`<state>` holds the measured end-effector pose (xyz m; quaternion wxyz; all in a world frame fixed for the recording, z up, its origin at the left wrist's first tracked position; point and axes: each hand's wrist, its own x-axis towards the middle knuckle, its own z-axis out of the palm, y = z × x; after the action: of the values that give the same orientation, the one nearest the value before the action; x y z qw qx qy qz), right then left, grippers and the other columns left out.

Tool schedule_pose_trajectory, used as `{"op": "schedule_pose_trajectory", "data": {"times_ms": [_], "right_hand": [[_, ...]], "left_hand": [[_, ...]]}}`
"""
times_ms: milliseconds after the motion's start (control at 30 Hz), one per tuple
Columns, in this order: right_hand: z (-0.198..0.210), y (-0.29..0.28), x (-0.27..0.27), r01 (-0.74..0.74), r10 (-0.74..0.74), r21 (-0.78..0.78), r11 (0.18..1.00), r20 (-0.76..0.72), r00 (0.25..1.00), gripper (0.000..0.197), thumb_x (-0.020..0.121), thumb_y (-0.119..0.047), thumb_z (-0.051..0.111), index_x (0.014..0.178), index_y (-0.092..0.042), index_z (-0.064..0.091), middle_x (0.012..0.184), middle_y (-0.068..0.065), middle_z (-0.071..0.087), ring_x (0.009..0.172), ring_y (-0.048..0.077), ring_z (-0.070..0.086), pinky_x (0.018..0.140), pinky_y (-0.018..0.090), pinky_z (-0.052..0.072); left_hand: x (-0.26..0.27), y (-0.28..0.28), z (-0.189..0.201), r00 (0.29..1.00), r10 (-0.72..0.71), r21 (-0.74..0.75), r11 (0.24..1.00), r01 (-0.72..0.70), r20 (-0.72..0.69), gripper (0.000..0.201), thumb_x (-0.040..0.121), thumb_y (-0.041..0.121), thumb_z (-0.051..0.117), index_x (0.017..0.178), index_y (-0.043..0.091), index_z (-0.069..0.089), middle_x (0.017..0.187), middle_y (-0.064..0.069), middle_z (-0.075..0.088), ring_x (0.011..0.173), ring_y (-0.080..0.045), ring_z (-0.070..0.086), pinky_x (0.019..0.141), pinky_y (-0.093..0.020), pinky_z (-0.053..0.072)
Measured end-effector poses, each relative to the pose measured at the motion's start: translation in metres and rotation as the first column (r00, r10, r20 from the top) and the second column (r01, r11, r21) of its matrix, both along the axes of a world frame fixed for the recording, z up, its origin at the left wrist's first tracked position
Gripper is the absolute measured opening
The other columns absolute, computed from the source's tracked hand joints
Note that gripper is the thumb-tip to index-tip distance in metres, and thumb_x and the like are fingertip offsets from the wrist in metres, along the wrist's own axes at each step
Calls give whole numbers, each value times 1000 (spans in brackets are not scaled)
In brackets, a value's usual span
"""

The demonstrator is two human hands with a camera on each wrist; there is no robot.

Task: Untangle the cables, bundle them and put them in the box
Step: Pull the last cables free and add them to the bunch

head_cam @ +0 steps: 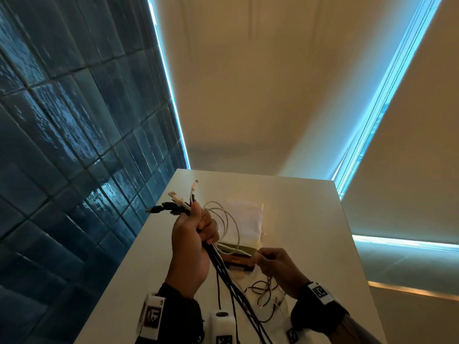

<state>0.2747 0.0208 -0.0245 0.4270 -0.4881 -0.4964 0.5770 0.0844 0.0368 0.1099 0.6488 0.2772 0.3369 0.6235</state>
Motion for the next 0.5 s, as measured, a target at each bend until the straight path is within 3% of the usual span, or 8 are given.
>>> {"op": "schedule_pose_trajectory", "data": {"times_ms": [100, 167, 333, 433, 500], "right_hand": [[-3, 8, 3, -2, 3, -9, 1000, 49, 999, 39, 84, -35, 67, 80, 3, 70, 65, 8, 50, 56, 11, 38, 56, 25, 32], [-3, 14, 7, -21, 26, -33, 999, 136, 990, 31, 92, -26, 63, 76, -1, 68, 59, 3, 47, 53, 12, 38, 54, 26, 32], [12, 28, 12, 128, -110, -35, 991, 326, 939, 35, 94, -33, 60, 72, -6, 67, 56, 0, 45, 47, 9, 36, 46, 21, 30], [26, 21, 21, 168, -154, -37, 985, 241, 958, 28, 96, -21, 55, 81, -2, 69, 53, -1, 40, 43, 8, 33, 42, 21, 27], [29, 0, 34, 201, -193, -14, 980, 212, 958, 25, 97, -18, 54, 80, -8, 69, 51, -1, 38, 43, 10, 30, 42, 24, 25]], "left_hand": [[1, -2, 0, 999, 16, -9, 1000, -16, -36, 35, 104, 20, 37, 69, 17, 33, 56, 5, 30, 41, -5, 23, 41, -21, 21], [-1, -3, 2, 997, 27, -7, 1000, -28, -75, 35, 104, 20, 37, 69, 17, 33, 56, 5, 30, 42, -6, 23, 41, -21, 21], [-2, -2, -4, 979, 17, -44, 999, -26, -202, 32, 105, 18, 35, 73, 16, 33, 56, 4, 31, 41, -6, 24, 40, -21, 22], [-3, -2, -7, 968, 50, -24, 998, -57, -246, 30, 105, 19, 36, 75, 15, 33, 57, 4, 31, 43, -7, 25, 43, -23, 22], [-3, 0, -7, 962, 96, 7, 995, -97, -256, 30, 104, 20, 37, 75, 15, 35, 58, 3, 36, 44, -10, 32, 47, -26, 28]]}}
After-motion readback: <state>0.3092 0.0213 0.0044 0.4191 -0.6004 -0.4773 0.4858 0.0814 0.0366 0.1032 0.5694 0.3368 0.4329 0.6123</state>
